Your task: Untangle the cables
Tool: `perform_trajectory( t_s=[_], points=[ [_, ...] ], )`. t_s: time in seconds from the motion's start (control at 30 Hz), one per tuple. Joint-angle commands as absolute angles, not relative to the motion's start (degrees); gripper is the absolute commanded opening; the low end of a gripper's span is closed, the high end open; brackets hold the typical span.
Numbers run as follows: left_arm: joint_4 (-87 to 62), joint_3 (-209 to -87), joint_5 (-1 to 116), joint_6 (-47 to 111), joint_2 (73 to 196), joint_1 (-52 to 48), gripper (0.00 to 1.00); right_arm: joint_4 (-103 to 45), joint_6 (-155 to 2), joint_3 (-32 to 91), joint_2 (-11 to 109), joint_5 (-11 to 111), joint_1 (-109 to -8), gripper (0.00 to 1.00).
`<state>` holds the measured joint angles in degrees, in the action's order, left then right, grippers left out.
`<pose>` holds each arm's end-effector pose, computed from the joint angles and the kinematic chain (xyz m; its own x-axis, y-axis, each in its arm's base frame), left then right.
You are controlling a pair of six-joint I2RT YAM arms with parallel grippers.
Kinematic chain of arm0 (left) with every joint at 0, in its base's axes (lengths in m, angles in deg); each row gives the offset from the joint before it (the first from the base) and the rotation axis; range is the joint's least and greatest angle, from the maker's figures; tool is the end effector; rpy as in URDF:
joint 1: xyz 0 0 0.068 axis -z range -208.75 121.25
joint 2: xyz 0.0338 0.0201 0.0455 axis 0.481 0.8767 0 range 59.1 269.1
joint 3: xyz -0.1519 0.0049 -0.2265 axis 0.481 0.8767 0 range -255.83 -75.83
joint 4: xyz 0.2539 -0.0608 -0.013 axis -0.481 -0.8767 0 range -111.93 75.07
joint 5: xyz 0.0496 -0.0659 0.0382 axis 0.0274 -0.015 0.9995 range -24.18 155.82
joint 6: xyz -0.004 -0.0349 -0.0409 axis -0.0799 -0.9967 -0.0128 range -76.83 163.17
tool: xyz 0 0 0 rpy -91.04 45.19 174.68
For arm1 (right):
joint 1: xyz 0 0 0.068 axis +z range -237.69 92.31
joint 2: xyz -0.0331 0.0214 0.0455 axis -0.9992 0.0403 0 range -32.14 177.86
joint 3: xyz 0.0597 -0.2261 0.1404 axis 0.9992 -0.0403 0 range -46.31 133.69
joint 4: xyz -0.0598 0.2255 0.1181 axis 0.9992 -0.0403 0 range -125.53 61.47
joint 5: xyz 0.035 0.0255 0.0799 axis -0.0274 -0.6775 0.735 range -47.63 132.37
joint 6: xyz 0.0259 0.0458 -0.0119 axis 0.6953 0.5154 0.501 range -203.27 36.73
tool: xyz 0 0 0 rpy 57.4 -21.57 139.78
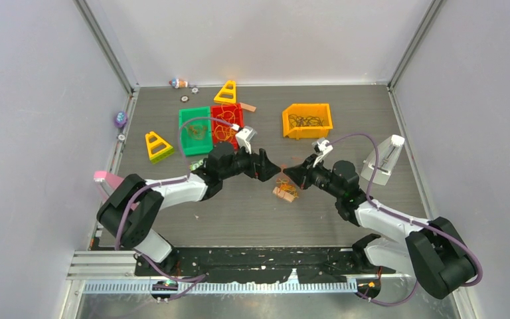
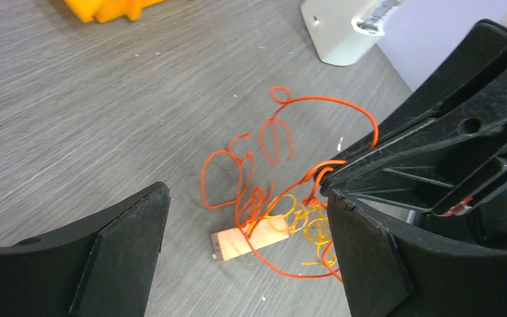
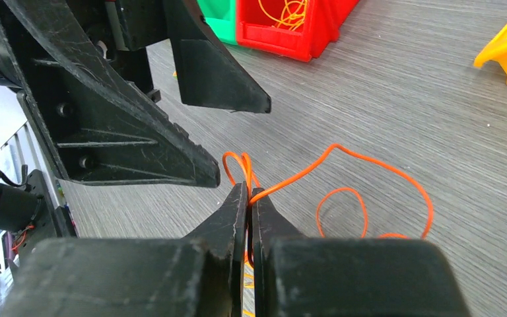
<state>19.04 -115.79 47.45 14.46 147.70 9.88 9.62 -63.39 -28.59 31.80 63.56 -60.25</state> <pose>0.2466 -0.2115 0.2060 -0.5725 -0.1261 -0.8102 0.6335 0.5592 -0.5347 0.1920 0.1143 0.2001 -0.3714 0.1643 -0.9138 -0.6604 0.6451 0.3844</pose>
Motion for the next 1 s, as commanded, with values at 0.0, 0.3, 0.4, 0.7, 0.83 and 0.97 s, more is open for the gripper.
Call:
perform_trajectory(
  t_s=[0.0,0.3,0.4,0.7,0.83,0.97],
  points=[
    [22.61,-119.17,40.57,12.87,148.31,10.01,0.86,14.67,-63.07,-27.73,31.92,66.18,-59.92,0.05],
    [25.25,-121.25,35.35,10.37,151.38,10.06,0.43,16.32,-62.02,-27.57,32.83,68.24,-59.93,0.05],
    [25.32,-122.01,34.34,9.84,152.47,10.21,0.34,16.81,-61.88,-27.68,32.88,68.75,-59.91,0.05],
    [27.18,-122.18,32.08,9.37,152.8,10.36,0.0,17.02,-61.41,-27.71,33.11,68.34,-59.91,0.11],
    [25.41,-120.48,36.02,11.91,150.17,10.42,0.0,15.06,-61.81,-27.9,31.89,65.01,-59.91,0.58],
    [23.42,-118.92,40.38,14.71,146.85,10.41,0.0,12.87,-62.02,-28.35,31.0,62.44,-59.9,0.76]
  ],
)
